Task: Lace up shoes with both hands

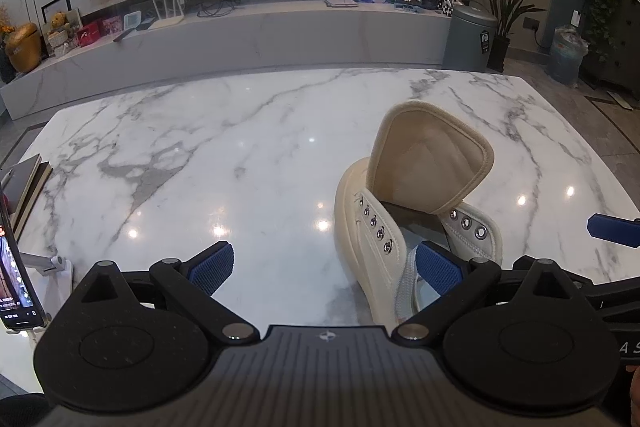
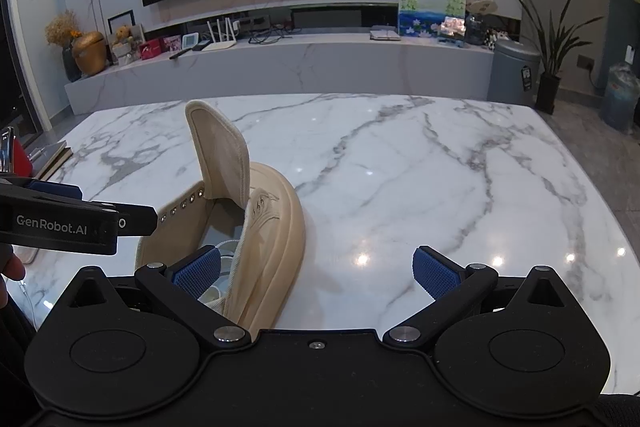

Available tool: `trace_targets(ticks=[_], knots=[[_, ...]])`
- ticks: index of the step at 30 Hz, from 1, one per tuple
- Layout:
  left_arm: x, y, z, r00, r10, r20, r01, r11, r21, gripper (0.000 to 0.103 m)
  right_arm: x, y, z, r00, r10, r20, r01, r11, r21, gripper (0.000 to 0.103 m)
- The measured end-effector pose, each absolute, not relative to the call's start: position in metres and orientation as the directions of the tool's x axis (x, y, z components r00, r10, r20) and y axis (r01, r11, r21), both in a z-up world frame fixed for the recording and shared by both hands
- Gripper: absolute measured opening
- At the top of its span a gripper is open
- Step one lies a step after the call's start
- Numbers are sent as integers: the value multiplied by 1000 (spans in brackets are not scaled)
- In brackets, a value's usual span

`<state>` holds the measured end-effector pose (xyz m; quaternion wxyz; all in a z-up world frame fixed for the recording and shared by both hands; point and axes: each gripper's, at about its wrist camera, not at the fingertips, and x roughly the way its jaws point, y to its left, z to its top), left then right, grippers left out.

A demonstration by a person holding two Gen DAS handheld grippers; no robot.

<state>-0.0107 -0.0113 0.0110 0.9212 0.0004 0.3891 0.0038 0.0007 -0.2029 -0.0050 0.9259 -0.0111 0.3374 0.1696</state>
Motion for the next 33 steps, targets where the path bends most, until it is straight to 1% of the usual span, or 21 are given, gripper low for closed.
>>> trace_targets(ticks=[33], knots=[[0, -3, 5, 689, 4, -725, -3, 1000, 2, 99, 1, -203, -4, 711, 311, -630, -333, 939, 88, 102]])
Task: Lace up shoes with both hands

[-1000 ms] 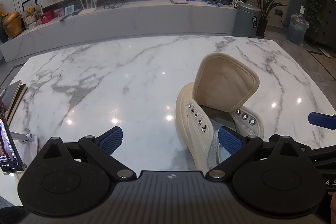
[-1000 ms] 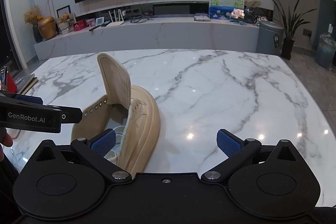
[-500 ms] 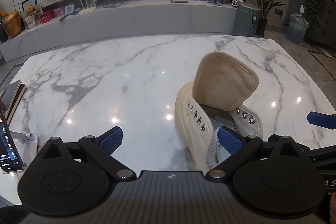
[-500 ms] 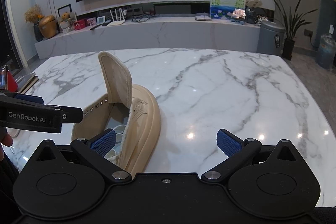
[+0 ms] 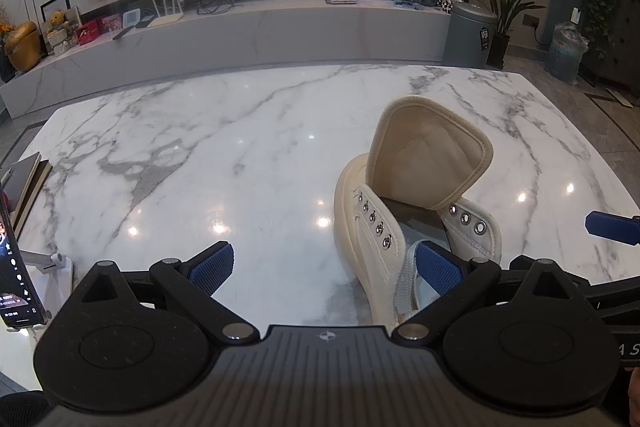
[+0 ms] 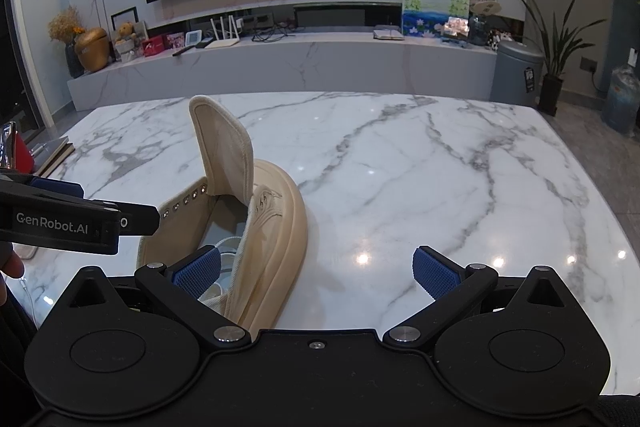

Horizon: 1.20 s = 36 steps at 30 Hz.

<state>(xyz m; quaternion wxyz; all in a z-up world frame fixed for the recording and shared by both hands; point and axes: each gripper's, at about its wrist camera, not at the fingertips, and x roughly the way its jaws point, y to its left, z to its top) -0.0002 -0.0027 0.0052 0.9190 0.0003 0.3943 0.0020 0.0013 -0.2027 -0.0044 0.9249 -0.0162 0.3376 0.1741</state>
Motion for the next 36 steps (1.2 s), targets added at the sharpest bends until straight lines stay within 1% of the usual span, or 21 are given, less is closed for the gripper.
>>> trace_targets(ticks=[36], knots=[[0, 2, 1, 678, -9, -735, 11, 1000, -3, 99, 1, -198, -7, 699, 315, -642, -350, 933, 76, 102]])
